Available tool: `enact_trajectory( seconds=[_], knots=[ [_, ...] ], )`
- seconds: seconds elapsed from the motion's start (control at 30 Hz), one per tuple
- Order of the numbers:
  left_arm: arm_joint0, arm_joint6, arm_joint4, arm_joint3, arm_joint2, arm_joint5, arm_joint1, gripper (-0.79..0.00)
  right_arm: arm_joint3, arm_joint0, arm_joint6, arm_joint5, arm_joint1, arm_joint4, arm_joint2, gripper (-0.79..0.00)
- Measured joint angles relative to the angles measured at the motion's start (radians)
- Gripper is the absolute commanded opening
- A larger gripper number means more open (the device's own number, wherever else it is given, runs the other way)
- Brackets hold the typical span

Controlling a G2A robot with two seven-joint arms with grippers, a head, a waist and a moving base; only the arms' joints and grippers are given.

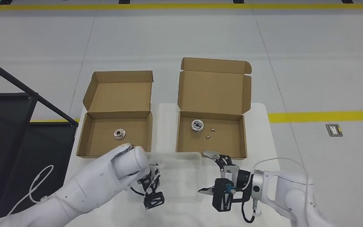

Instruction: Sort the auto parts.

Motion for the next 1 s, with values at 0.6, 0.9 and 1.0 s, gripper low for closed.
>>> enact_trajectory(
  seconds=[0.6, 0.9, 1.0],
  knots=[
    [-0.013, -0.107, -0.197, -0.054, -0.037, -0.097, 0.054, 0.000, 0.000, 0.000, 0.000, 0.000, 0.000, 0.000, 0.000, 0.000],
    [0.035, -0.216, -0.257, -0.030, -0.054, -0.103, 0.037, 0.000, 0.000, 0.000, 0.000, 0.000, 0.000, 0.000, 0.000, 0.000],
    [0.049, -0.282, -0.319, 0.004, -0.066, -0.102, 0.028, 0.000, 0.000, 0.000, 0.000, 0.000, 0.000, 0.000, 0.000, 0.000]
  ],
)
